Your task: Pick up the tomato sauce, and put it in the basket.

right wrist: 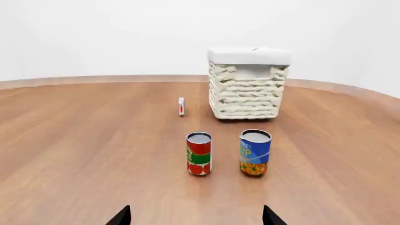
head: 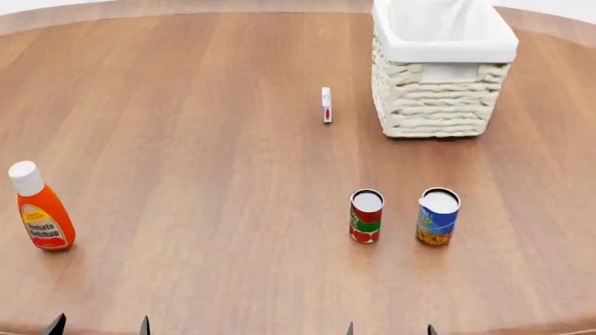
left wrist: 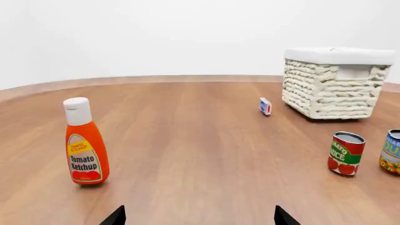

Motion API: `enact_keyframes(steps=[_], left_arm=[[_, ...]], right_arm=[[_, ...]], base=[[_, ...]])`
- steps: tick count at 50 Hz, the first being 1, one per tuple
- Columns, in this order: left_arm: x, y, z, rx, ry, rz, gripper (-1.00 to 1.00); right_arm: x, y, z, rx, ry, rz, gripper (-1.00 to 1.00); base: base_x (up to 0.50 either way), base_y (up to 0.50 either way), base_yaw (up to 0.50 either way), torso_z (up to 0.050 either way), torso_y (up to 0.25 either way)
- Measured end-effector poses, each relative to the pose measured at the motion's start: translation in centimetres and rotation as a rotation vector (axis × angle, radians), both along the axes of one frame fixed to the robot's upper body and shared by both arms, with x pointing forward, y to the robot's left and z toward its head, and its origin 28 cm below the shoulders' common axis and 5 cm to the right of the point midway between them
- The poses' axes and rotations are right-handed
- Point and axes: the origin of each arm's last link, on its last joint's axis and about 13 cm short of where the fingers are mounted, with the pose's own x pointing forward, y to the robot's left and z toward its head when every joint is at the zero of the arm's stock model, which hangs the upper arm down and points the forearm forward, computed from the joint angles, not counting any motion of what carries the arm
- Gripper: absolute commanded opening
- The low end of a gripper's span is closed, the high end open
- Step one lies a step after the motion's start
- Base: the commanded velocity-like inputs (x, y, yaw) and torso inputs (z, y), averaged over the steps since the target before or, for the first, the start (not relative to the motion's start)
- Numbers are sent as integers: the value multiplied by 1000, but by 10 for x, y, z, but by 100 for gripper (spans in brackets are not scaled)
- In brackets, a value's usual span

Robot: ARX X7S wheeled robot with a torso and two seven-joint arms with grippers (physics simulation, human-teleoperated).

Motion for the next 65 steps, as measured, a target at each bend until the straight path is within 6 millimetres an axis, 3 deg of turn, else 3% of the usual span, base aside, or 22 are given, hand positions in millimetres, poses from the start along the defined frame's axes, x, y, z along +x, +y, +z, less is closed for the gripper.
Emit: enact_keyframes(steps=[6, 13, 33, 43, 53, 65], left_arm=[[0, 0, 4, -10, -4, 1, 100], [-9, 3, 20, -7, -38, -31, 100], [-28, 12, 89, -57, -190, -68, 100], [-37, 15, 114, -82, -250, -77, 100], [-42, 17, 124, -86, -276, -81, 100], [-45, 16, 128, -85, -288, -86, 100]], right_arm=[[-2, 0, 1, -9, 4, 4, 100], [-12, 3, 16, -21, -19, -12, 100], [-20, 9, 98, -100, -170, -47, 100], [-30, 9, 129, -88, -259, -22, 100], [-37, 7, 142, -72, -292, -12, 100], [-41, 4, 143, -58, -296, -11, 100]], base=[[0, 0, 0, 0, 0], [0, 0, 0, 0, 0], [1, 0, 0, 0, 0], [444, 0, 0, 0, 0], [500, 0, 0, 0, 0], [500, 0, 0, 0, 0]])
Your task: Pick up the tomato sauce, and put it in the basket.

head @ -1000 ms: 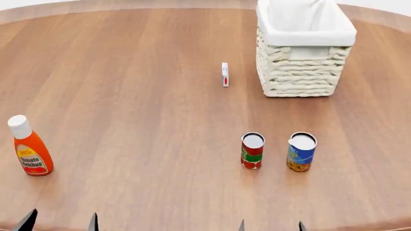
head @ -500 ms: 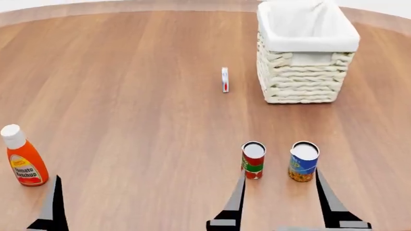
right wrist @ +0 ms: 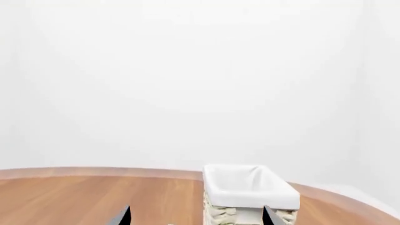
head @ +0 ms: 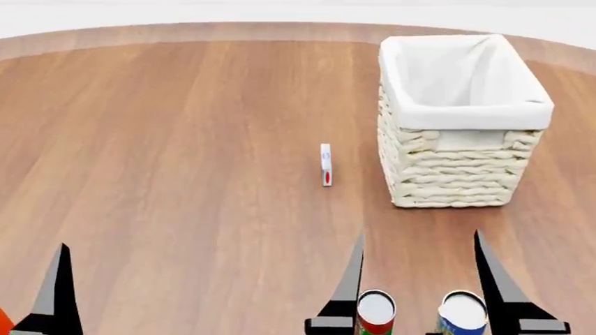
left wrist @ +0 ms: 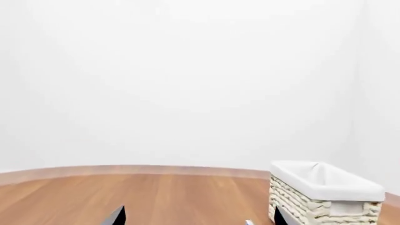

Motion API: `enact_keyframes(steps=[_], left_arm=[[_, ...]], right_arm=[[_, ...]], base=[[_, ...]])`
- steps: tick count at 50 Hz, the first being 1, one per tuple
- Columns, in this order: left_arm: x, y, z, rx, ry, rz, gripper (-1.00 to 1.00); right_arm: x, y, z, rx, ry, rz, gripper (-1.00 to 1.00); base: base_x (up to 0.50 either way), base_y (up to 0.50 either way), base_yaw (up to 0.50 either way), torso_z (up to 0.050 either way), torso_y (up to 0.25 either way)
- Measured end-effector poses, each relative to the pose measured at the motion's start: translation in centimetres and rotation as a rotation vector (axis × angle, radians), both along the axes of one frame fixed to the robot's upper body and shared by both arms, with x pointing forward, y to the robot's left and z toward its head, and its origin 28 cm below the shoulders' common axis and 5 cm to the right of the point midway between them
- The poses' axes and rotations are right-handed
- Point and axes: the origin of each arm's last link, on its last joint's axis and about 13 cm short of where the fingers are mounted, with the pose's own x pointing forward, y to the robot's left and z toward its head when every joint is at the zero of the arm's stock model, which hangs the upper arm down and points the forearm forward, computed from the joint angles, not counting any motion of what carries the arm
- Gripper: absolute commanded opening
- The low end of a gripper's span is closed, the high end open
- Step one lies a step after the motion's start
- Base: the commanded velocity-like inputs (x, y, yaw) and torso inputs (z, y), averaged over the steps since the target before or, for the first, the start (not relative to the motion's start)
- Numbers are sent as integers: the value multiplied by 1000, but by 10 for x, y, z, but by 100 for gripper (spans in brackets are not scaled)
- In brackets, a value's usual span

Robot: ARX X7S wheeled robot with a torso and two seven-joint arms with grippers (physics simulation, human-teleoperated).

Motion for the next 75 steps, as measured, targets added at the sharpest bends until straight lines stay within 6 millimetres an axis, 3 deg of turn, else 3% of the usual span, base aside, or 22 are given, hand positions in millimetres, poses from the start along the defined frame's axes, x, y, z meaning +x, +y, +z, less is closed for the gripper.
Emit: enact_keyframes(steps=[36, 50, 58, 75], left_arm=[[8, 4, 0, -5, 10, 12, 100], [8, 3, -3, -3, 17, 9, 100], [10, 4, -8, -3, 29, 11, 100], [13, 8, -19, -4, 55, 16, 100]], right_arm=[[2, -1, -4, 22, 18, 7, 100], [-2, -1, -7, 33, 29, -5, 100], [-19, 3, -11, 43, 38, -9, 100], [-83, 10, -39, 100, 82, -58, 100]], base=[[500, 0, 0, 0, 1], [0, 0, 0, 0, 1], [0, 0, 0, 0, 0], [0, 0, 0, 0, 0]])
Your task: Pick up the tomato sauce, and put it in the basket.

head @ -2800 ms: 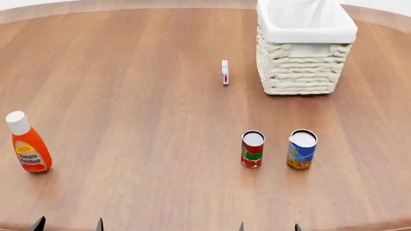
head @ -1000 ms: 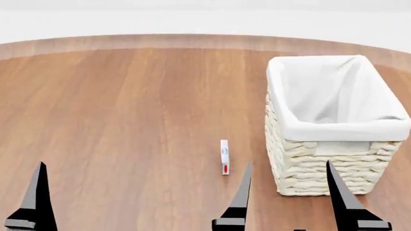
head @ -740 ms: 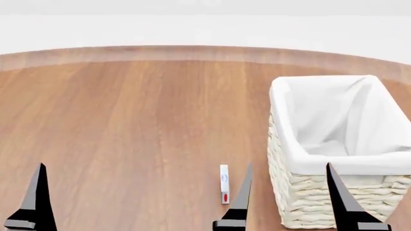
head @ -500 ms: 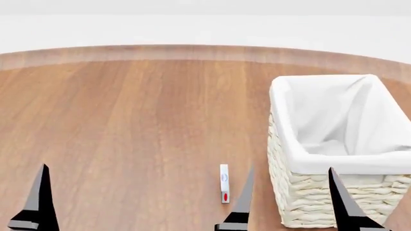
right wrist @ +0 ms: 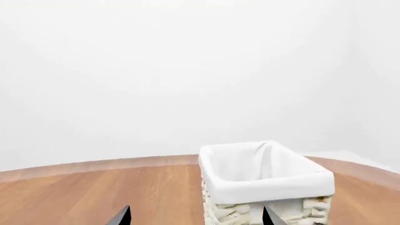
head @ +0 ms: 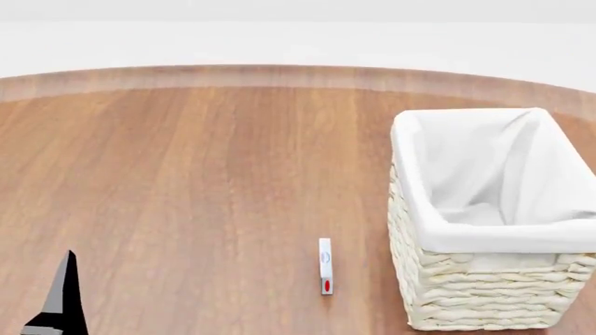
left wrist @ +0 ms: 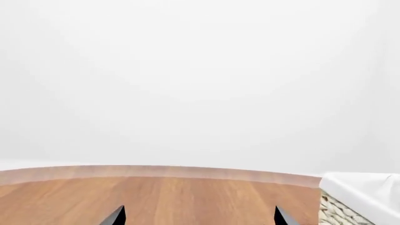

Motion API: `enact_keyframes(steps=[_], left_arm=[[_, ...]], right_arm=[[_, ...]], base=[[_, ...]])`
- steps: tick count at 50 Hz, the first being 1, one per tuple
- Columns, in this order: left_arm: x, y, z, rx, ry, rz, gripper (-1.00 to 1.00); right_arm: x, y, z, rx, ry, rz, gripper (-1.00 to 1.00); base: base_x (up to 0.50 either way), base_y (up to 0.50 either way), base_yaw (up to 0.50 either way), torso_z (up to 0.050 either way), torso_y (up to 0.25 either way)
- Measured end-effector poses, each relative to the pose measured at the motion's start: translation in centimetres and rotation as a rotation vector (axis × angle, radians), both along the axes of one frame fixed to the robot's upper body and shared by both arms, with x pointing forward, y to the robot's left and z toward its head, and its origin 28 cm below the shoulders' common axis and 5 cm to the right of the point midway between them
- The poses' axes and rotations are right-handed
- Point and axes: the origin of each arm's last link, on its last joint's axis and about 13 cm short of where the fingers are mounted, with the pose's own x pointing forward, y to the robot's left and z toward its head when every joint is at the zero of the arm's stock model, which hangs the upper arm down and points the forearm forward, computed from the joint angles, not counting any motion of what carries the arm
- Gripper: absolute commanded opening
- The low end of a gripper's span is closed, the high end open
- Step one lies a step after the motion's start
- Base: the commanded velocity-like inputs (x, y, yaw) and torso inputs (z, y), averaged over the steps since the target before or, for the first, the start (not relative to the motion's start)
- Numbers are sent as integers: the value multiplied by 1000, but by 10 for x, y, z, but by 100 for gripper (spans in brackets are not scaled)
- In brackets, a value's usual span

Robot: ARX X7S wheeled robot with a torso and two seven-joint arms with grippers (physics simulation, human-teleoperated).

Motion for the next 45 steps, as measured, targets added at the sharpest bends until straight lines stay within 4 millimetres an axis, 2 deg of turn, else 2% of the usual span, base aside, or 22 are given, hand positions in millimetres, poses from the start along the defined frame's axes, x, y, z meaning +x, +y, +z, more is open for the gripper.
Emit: enact_keyframes(steps=[23, 45], left_arm=[[3, 3, -10, -10, 22, 7, 100], [2, -1, -11, -3, 27, 1, 100]], right_arm=[[-64, 19, -43, 28, 81, -43, 100], [-95, 26, -87, 67, 175, -23, 100]], base=[[0, 0, 0, 0, 0], [0, 0, 0, 0, 0]])
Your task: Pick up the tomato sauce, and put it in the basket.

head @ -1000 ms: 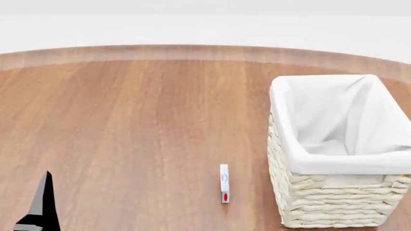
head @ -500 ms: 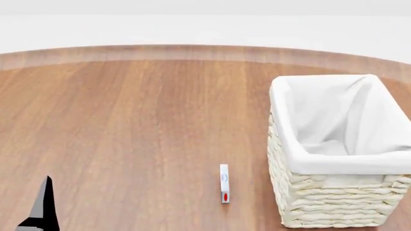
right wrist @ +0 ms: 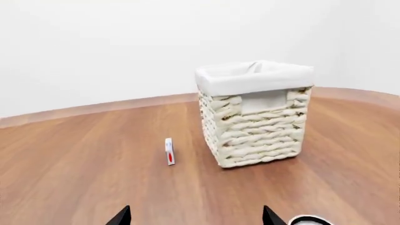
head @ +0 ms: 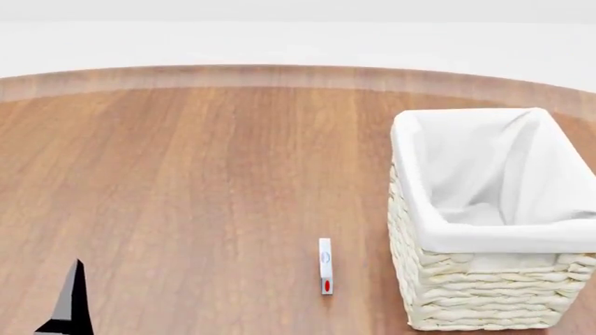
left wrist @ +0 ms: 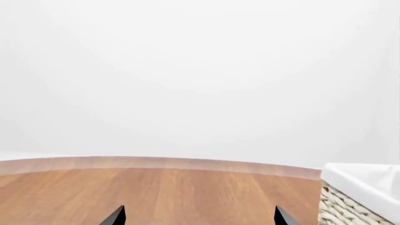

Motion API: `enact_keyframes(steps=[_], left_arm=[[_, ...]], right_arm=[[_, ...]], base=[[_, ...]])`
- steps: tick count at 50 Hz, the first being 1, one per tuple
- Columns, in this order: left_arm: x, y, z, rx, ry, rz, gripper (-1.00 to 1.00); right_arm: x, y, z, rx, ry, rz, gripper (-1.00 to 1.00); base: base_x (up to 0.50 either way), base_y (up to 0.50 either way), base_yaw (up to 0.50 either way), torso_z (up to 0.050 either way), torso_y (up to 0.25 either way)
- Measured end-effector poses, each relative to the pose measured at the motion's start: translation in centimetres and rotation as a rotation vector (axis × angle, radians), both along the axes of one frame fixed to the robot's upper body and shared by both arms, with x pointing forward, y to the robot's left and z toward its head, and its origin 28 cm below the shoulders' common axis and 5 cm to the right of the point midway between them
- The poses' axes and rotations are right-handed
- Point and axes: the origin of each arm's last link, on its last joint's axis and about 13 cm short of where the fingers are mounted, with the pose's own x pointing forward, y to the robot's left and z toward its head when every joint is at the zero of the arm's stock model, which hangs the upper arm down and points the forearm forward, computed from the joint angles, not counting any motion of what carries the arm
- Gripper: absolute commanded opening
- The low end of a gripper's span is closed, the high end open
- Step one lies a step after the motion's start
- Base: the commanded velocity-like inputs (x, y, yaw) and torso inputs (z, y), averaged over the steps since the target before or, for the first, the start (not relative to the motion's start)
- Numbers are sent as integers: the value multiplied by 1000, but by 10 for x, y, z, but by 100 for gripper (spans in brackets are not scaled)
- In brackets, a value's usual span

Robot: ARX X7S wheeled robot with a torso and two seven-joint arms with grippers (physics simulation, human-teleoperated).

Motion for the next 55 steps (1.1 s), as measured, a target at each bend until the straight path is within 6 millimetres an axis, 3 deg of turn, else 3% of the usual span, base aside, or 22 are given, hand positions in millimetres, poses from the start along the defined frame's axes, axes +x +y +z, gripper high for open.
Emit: enact_keyframes(steps=[9, 25, 55], left_arm=[[-3, -2, -3, -3, 4, -3, 100], [-5, -1, -5, -7, 4, -3, 100], [-2, -1, -13, -7, 18, 1, 100]], right_arm=[[-12, 1, -21, 26, 24, -15, 100], [-20, 1, -40, 37, 57, -22, 100], [11, -13, -85, 12, 211, -38, 100]], base=[[0, 0, 0, 0, 0], [0, 0, 0, 0, 0], [0, 0, 0, 0, 0]])
